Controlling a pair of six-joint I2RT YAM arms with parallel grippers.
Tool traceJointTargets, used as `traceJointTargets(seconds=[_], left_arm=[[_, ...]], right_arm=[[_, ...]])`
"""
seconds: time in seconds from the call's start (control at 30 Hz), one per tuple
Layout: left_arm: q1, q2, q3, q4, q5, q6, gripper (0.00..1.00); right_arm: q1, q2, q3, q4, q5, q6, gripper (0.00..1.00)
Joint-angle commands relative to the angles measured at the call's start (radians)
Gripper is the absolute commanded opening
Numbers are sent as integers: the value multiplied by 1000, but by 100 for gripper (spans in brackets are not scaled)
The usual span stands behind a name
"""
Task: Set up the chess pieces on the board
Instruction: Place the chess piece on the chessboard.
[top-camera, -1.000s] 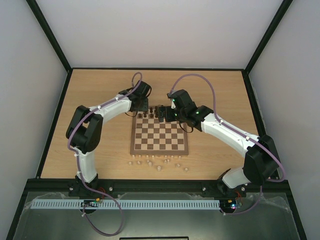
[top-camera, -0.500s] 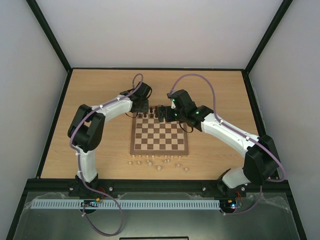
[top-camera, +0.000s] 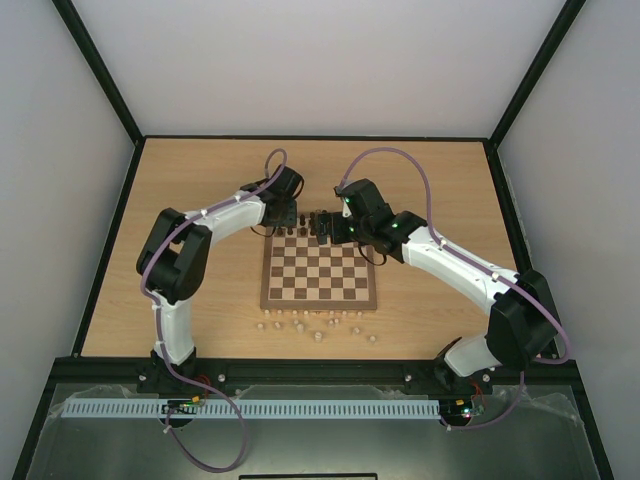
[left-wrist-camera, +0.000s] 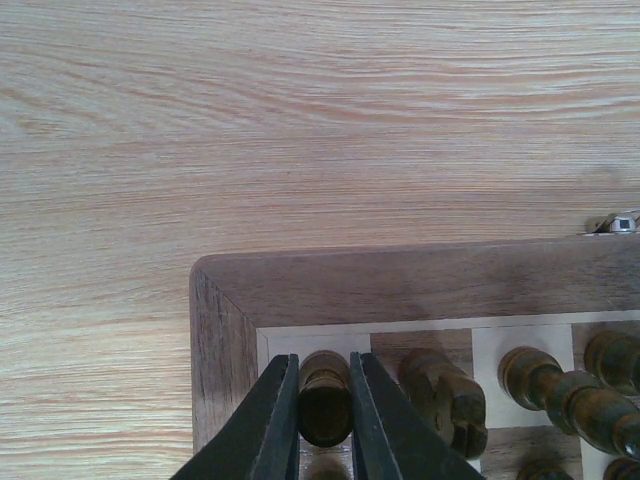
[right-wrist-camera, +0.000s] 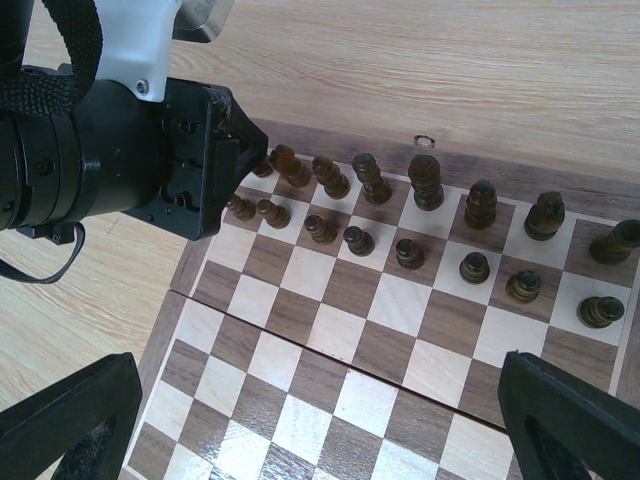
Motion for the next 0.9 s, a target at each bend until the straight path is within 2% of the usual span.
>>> traceJointTargets(seconds=[0.0, 0.47, 0.87], left_arm=[[-4, 18, -2, -10, -2, -10, 15], [-13, -58, 13, -34, -40, -14, 39], [-16, -279, -58, -16, -55, -2, 50]], right_arm=[[9, -27, -12, -6, -9, 3, 99], [9, -31, -13, -6, -7, 3, 99], [9, -79, -23, 10, 10, -15, 99]])
